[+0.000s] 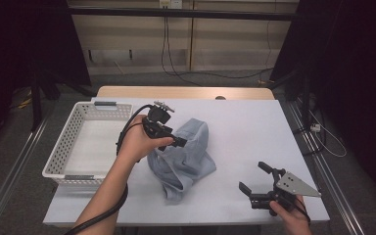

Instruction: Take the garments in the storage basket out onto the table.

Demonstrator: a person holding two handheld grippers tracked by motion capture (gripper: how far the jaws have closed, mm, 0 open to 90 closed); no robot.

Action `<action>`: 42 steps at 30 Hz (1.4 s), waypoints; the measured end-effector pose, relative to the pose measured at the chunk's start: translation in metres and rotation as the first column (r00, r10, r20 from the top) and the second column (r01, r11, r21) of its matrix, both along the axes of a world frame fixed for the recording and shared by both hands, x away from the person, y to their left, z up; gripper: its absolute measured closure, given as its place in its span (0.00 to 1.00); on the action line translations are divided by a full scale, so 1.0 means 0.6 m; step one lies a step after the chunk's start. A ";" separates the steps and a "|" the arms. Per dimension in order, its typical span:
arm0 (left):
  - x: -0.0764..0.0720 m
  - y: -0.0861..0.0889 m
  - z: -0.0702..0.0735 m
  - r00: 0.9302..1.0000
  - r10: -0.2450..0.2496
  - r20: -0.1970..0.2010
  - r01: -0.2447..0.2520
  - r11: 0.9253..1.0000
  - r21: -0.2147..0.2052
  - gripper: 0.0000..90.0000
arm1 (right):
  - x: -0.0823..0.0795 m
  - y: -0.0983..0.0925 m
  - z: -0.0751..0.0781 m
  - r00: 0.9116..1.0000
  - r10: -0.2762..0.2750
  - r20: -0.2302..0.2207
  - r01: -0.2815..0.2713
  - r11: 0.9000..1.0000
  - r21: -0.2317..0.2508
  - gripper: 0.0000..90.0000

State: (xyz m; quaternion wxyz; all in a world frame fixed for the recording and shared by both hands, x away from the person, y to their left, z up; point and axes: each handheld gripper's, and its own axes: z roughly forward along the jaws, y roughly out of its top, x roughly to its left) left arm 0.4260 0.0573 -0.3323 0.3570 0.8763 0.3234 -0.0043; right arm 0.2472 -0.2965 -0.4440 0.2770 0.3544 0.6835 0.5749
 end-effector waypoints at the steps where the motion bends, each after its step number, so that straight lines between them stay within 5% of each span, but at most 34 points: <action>1: -0.001 0.002 0.001 1.000 -0.005 0.009 0.005 1.000 0.010 0.26 | 0.000 0.000 0.000 1.000 0.001 0.001 0.000 1.000 -0.005 0.03; 12: -0.021 0.037 0.008 0.998 0.028 0.047 -0.026 0.999 -0.030 0.19 | 0.002 0.000 -0.001 1.000 0.005 -0.016 -0.006 1.000 -0.030 0.02; 16: -0.027 0.052 0.005 0.998 0.039 0.052 -0.038 0.999 -0.011 0.18 | 0.005 0.001 -0.001 1.000 0.003 -0.019 -0.004 0.999 -0.037 0.02; 42: -0.058 0.101 -0.042 0.993 0.105 0.053 -0.104 0.995 -0.011 0.14 | 0.043 0.039 -0.003 0.995 0.047 -0.083 -0.055 0.994 -0.099 0.02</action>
